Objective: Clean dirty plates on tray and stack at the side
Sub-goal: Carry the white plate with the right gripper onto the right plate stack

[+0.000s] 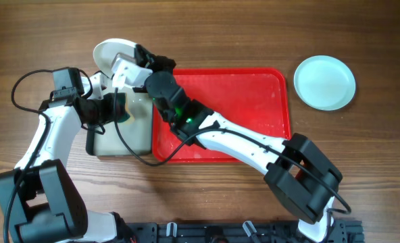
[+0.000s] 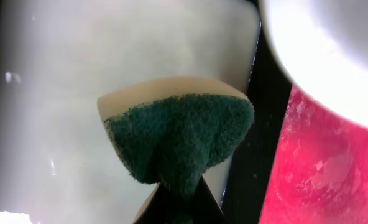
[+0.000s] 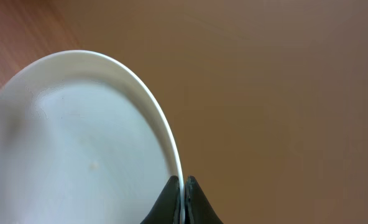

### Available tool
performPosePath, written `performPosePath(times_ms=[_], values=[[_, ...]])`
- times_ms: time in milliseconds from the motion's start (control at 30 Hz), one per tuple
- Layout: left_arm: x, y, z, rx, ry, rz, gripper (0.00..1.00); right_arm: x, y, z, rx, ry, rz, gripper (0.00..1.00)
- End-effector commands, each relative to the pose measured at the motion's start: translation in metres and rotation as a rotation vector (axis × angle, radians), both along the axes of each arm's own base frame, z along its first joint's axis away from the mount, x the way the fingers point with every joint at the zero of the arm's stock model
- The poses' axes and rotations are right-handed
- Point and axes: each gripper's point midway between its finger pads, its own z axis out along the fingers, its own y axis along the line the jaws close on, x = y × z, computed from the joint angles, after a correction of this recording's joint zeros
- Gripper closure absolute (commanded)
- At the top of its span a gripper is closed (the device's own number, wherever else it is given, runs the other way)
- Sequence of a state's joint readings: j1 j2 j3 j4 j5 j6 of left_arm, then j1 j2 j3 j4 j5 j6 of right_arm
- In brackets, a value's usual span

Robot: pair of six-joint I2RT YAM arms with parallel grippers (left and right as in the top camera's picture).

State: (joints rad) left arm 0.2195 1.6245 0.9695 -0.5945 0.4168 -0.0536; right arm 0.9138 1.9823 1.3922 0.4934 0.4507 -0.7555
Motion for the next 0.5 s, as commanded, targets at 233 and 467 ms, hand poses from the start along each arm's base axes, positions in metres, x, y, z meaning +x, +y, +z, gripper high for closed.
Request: performPosePath(times_ms=[233,467], values=[[0.001,-0.001,0.005,0.005,-0.024,-0.017,0.96,0.055,-0.064,-0.066,0.863,0.81,-0.125,0.96],[0.001,-0.001,0.005,0.006,-0.025,-0.017,0.96,0.087,-0.202,-0.087,1.043,1.151,-0.267,0.96]])
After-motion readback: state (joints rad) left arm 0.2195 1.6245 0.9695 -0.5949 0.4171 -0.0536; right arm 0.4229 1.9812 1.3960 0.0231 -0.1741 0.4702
